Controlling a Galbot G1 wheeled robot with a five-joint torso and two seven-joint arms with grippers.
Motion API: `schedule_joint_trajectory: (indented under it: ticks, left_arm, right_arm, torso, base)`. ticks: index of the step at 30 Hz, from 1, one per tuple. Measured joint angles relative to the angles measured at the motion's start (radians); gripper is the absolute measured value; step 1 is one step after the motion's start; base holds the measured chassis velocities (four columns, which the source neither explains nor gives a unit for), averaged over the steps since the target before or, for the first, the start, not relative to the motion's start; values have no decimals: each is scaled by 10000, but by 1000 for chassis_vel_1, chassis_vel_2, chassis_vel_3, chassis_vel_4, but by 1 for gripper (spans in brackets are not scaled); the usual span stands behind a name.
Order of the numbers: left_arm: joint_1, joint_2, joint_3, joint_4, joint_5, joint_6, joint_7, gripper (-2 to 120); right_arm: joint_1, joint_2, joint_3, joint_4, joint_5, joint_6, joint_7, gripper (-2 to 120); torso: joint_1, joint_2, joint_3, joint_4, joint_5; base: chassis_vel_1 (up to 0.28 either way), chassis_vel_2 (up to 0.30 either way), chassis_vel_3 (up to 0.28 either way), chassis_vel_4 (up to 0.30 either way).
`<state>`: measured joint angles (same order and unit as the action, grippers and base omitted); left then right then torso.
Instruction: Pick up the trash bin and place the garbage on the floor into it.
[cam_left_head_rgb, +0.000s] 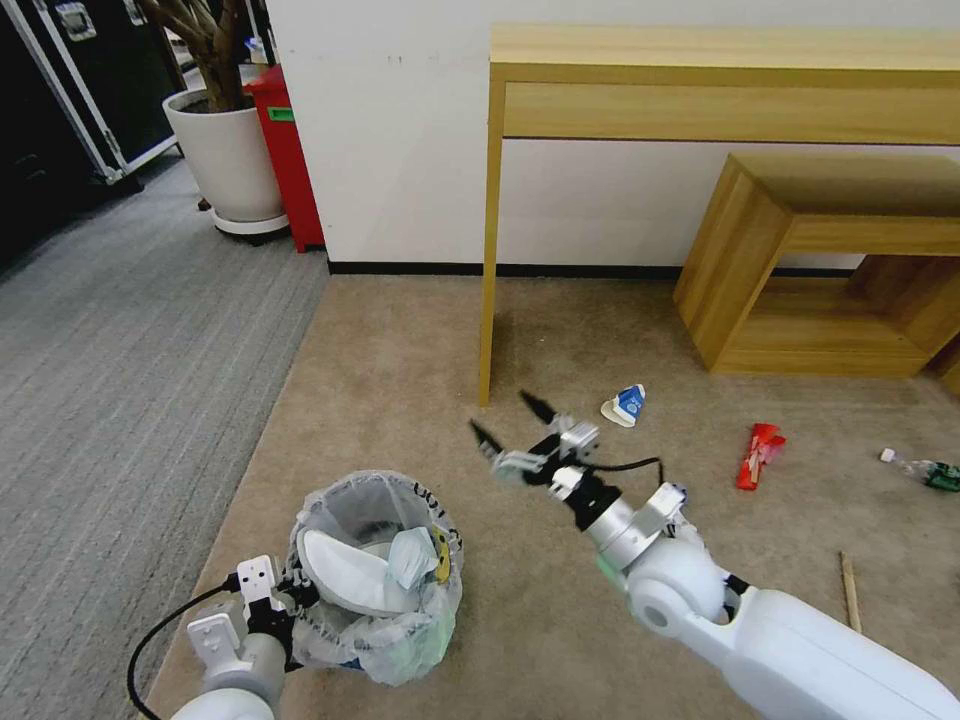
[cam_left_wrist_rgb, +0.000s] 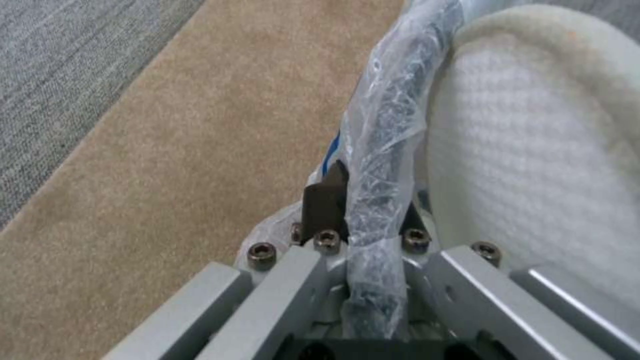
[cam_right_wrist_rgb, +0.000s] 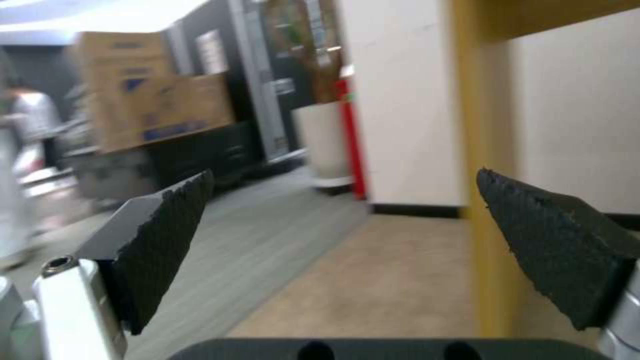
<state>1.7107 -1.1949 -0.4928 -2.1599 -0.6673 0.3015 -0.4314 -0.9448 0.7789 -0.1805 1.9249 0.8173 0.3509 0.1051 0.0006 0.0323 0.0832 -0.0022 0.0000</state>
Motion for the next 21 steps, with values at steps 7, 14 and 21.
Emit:
schedule_joint_trajectory:
  ticks: [7, 14, 21]
  left_arm:
    - [-84, 77, 67, -2, 0, -4, 24, 0]
    - [-137, 120, 121, 12, 6, -2, 34, 0]
    - [-59, 107, 124, -50, 71, -1, 39, 0]
  right_arm:
    - [-1106, 91, 2021, -33, -139, -235, 737, 100]
    - [-2285, 345, 4080, -107, -434, -347, 1279, 100]
    - [-3090, 627, 5025, -239, -1404, -805, 2512, 100]
  torso:
    - [0, 0, 1, -1, 0]
    - [0, 0, 1, -1, 0]
    - [0, 0, 0, -1, 1]
  base:
    - [0, 0, 0, 0]
    - [0, 0, 0, 0]
    - [-27, -20, -21, -35]
